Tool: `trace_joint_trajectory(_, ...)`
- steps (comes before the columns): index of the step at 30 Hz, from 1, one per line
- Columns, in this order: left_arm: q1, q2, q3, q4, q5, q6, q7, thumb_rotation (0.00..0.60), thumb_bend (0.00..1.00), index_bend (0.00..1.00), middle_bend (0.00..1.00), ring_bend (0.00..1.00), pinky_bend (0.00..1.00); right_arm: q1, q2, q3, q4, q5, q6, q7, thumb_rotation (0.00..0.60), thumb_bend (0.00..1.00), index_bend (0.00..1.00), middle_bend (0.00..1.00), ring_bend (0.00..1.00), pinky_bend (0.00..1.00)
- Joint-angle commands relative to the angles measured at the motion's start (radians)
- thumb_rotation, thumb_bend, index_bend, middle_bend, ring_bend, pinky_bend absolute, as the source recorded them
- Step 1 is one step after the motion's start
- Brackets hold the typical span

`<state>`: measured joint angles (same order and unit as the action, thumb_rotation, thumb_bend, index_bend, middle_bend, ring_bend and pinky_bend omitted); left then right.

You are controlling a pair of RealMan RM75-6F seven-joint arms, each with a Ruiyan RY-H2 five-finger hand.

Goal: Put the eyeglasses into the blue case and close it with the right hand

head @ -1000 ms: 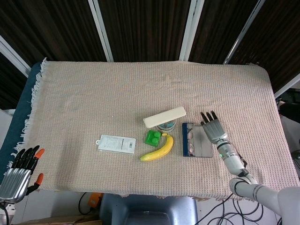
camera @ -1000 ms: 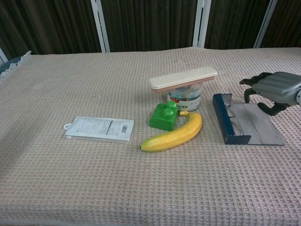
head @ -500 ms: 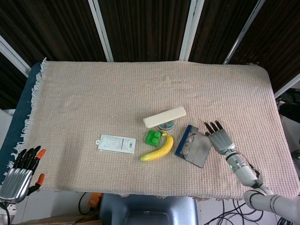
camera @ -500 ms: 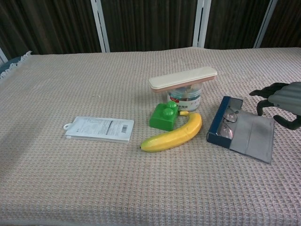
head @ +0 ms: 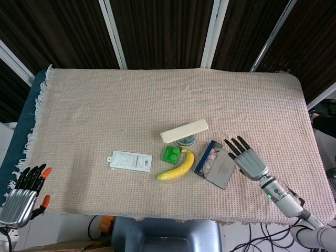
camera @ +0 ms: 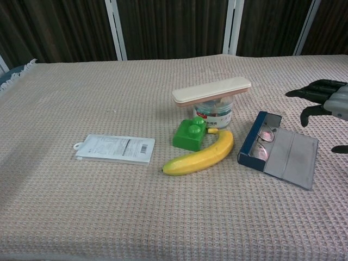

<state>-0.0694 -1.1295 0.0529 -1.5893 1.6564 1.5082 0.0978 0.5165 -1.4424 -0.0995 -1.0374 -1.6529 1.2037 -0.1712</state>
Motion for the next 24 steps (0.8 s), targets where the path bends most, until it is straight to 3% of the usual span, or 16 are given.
trace_joint_trajectory(1, 0.001, 0.000, -0.001, 0.000, -0.001, 0.002, 0.000, 0.600, 0.42, 0.00, 0.00, 0.00, 0.02, -0.005, -0.037, -0.037, 0.091, -0.072, 0.048, 0.054, 0.600, 0.27, 0.51, 0.03, 0.00, 0.00)
trace_joint_trajectory(6, 0.000, 0.000, 0.000, 0.002, -0.002, -0.002, 0.000, 0.600, 0.42, 0.00, 0.00, 0.00, 0.02, -0.004, -0.078, -0.050, 0.171, -0.102, 0.052, 0.086, 0.600, 0.25, 0.52, 0.03, 0.00, 0.00)
trace_joint_trajectory(24, 0.003, 0.001, -0.001, 0.004, -0.002, 0.006, -0.003, 0.600, 0.42, 0.00, 0.00, 0.00, 0.02, 0.007, -0.165, -0.045, 0.253, -0.120, 0.034, 0.099, 0.600, 0.25, 0.55, 0.03, 0.00, 0.00)
